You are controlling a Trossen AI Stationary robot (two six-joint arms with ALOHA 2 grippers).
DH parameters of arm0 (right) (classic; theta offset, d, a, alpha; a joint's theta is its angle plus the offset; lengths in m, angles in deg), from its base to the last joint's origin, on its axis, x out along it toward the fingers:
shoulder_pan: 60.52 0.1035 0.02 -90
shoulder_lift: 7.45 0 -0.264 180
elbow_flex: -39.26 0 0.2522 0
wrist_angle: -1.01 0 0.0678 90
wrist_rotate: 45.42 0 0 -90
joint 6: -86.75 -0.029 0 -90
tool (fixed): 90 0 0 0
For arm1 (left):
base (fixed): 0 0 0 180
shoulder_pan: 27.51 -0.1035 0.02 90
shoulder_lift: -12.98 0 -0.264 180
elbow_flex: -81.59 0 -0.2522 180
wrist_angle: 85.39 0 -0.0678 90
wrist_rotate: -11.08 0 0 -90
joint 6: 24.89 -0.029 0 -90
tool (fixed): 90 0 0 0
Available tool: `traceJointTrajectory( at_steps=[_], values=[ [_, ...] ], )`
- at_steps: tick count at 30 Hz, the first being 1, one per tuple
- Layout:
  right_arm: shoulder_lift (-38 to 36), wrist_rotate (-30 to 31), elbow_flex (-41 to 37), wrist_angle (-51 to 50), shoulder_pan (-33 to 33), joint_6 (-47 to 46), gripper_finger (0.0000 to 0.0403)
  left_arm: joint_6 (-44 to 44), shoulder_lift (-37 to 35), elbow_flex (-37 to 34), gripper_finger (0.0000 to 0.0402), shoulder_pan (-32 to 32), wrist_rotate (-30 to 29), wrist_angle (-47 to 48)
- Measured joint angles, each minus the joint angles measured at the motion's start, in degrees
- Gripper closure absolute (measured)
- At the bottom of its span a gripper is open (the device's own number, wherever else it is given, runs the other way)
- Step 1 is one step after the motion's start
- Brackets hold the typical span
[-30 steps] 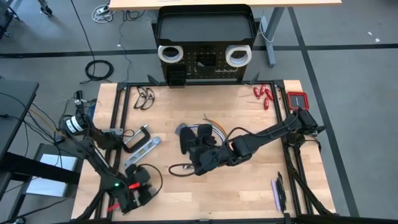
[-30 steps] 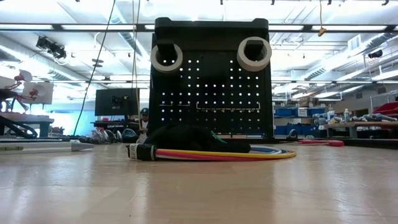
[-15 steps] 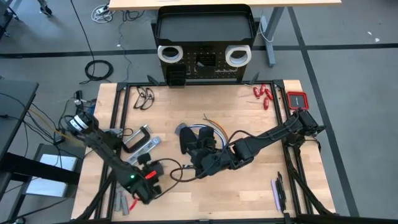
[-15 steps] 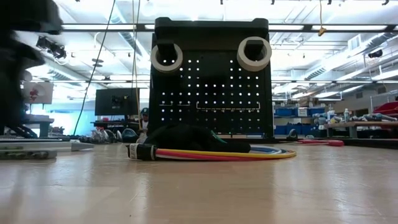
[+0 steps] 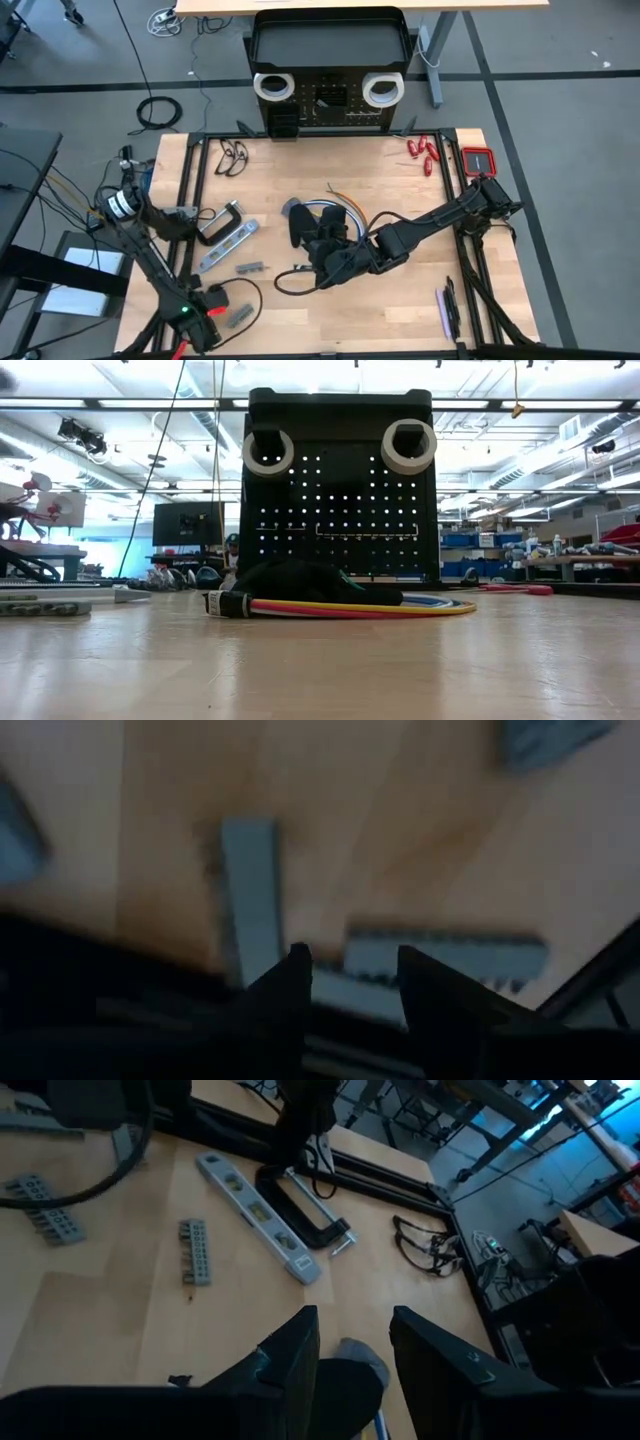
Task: Hang tools onto peg board
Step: Adjust the terminal blocks
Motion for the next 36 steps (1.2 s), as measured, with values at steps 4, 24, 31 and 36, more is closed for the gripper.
traceJointTrajectory(
  at_steps=[4,24,31,36],
  values=[
    [0.00,-0.02,0.00,0.00,0.00,-0.32,0.0265,0.97,2.06,0.04,0.0243,1.39,5.19,-1.90],
    [0.03,-0.17,0.02,0.13,0.59,-3.59,0.0265,-27.12,8.83,0.85,0.0245,-13.40,-7.05,-1.43],
    [0.04,-0.88,0.02,0.07,0.91,-4.02,0.0265,-39.95,9.55,8.03,0.0245,-23.41,-23.27,7.38],
    [0.07,-7.98,-2.68,4.52,2.19,-0.65,0.0265,-39.54,9.33,12.68,0.0245,-21.90,-21.68,16.34]
  ],
)
